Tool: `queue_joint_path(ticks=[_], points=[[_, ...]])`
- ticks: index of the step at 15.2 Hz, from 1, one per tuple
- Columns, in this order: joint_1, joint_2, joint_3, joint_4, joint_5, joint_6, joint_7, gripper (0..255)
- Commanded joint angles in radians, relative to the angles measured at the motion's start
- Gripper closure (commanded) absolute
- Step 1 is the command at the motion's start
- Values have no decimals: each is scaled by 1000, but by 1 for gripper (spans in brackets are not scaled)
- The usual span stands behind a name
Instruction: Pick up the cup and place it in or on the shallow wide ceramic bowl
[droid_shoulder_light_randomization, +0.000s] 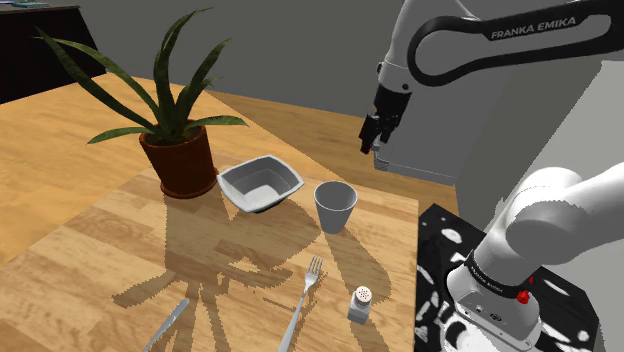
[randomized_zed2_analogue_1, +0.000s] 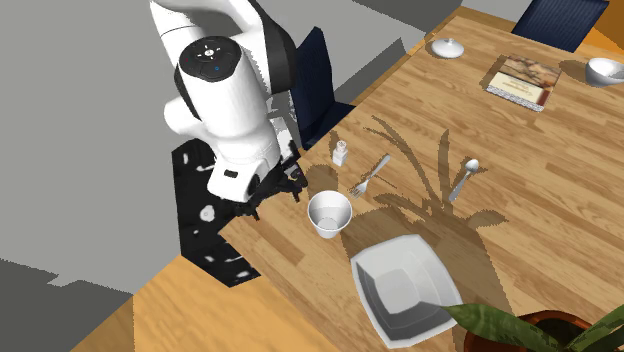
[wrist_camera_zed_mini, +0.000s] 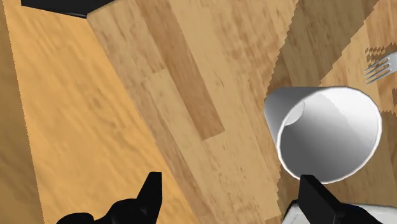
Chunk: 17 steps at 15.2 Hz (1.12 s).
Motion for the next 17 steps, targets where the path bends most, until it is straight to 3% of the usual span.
queue_joint_path(ticks=[1,8,17], points=[[21,38,10,-25,37,53,10,0],[99,219,35,-77,179,249,3,0],[117,298,51,-120,209,373,-11,0]])
